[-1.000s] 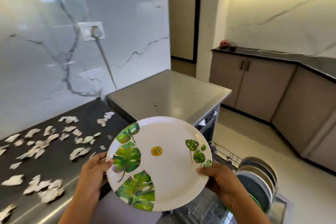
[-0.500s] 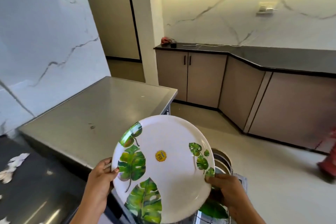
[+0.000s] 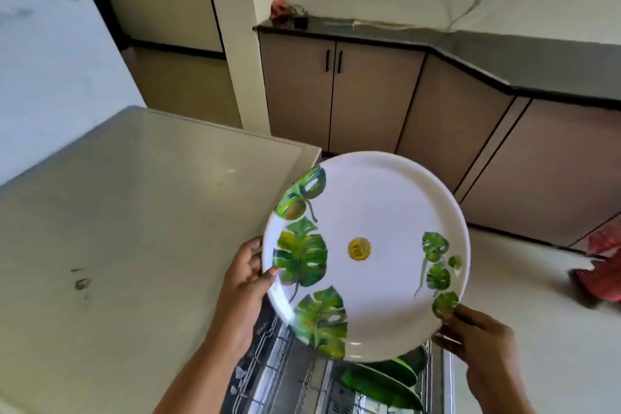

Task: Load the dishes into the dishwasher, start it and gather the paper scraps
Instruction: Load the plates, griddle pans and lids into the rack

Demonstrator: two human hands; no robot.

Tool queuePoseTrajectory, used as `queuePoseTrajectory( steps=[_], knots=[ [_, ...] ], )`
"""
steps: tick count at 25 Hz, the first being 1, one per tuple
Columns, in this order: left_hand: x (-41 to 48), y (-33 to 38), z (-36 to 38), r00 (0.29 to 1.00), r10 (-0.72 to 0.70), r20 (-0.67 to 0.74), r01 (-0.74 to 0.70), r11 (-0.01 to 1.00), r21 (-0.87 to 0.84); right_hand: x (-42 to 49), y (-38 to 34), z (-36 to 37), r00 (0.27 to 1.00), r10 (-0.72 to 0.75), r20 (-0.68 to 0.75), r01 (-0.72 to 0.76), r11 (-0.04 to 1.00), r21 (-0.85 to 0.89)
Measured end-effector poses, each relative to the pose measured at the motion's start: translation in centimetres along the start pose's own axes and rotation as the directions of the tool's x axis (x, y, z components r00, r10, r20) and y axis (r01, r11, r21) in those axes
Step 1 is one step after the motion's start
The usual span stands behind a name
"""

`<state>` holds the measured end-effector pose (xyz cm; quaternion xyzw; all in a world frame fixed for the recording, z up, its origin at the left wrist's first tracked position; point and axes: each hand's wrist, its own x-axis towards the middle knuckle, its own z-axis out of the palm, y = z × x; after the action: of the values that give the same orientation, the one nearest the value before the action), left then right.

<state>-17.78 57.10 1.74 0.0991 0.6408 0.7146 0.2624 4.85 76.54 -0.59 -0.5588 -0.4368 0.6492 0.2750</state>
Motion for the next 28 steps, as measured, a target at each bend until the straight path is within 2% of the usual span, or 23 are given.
queuePoseTrajectory(
  steps=[3,6,9,12,17,21,24,28],
  knots=[
    [4.2,-3.9,3.2,0.996,-0.08,0.027,0.081,0.996,-0.046,4.2,2.2,0.3,0.989,-0.014,-0.15,0.021,0.999,0.044],
    [7.1,-10.1,4.8,0.969,-0.245,-0.017,0.244,0.969,-0.039,8.5,6.5,-0.1,0.964,0.021,-0.265,-0.014,0.999,0.03],
    [9.9,-17.0,5.0,0.924,-0.373,-0.083,0.374,0.927,-0.011,13.5,11.2,0.0,0.945,0.06,-0.32,-0.063,0.998,0.002],
    [13.4,-23.2,4.8,0.901,-0.416,-0.121,0.417,0.909,-0.019,18.7,16.1,0.3,0.939,0.077,-0.335,-0.095,0.995,-0.038],
    [20.0,-29.4,4.9,0.917,-0.371,-0.144,0.373,0.928,-0.017,25.7,20.7,2.6,0.954,-0.026,-0.299,0.004,0.997,-0.073],
    [25.0,-31.7,5.6,0.953,-0.284,-0.109,0.282,0.959,-0.035,30.9,20.9,5.6,0.955,-0.145,-0.261,0.135,0.989,-0.055],
    [28.1,-32.6,5.6,0.973,-0.173,-0.154,0.175,0.985,0.0,33.7,21.0,7.3,0.952,-0.209,-0.223,0.224,0.974,0.04],
    [31.2,-34.9,4.5,0.968,-0.119,-0.221,0.143,0.985,0.099,36.1,21.9,9.5,0.933,-0.279,-0.229,0.311,0.942,0.122]
  ],
)
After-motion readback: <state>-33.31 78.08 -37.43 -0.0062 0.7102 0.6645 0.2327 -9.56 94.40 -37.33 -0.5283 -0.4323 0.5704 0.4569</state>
